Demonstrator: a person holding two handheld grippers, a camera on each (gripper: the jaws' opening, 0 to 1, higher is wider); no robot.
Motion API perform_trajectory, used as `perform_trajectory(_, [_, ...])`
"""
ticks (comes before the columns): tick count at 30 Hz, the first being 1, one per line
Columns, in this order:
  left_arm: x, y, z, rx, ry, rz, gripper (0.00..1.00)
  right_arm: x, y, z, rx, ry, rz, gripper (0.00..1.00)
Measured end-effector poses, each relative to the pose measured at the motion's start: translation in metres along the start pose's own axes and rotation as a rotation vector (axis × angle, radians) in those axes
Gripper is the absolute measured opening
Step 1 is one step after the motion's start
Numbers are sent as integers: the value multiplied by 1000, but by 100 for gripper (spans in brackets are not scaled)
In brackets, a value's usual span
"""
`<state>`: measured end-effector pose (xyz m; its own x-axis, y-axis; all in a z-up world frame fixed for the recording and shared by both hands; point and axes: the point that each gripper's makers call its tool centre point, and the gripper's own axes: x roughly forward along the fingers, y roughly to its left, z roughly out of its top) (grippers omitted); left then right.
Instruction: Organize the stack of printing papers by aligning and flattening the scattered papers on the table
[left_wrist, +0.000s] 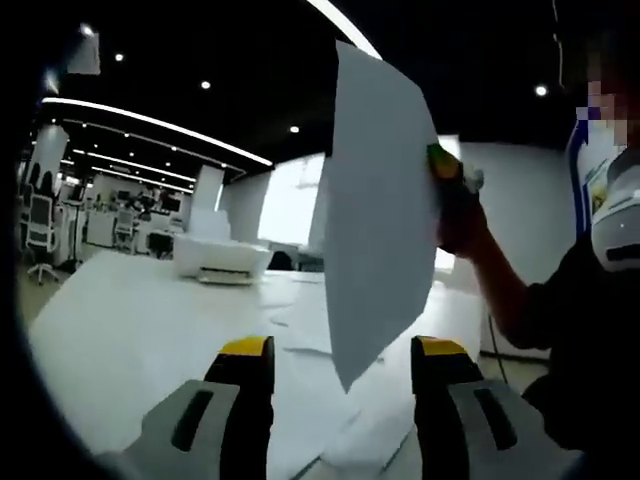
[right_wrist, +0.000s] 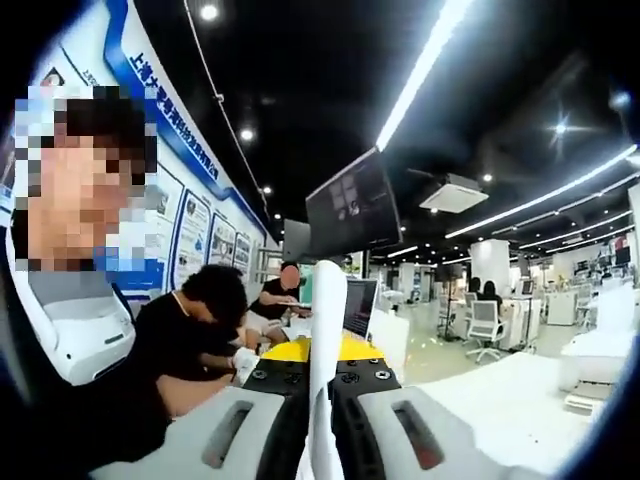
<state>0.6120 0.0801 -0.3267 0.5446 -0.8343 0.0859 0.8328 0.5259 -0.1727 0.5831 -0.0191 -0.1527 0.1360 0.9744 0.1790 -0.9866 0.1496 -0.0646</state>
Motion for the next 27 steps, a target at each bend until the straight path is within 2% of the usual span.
perform_trajectory(4, [1, -8, 8, 6, -41, -32, 58, 3, 8, 2, 18, -14, 27, 1])
perform_trajectory(9, [6, -13, 8, 18, -47, -40, 59, 8, 19, 3, 31, -20, 59, 1])
perform_trajectory(15, [12, -24, 13, 22, -73, -78, 60, 10, 28, 6, 63, -38, 90, 1])
perform_trajectory(23, [15, -36, 27, -1, -152, -150, 60, 13, 37, 7, 127, -64, 135, 0])
perform_trajectory(27, [15, -39, 33, -2, -176, -162, 59, 15, 38, 2, 156, -64, 150, 0])
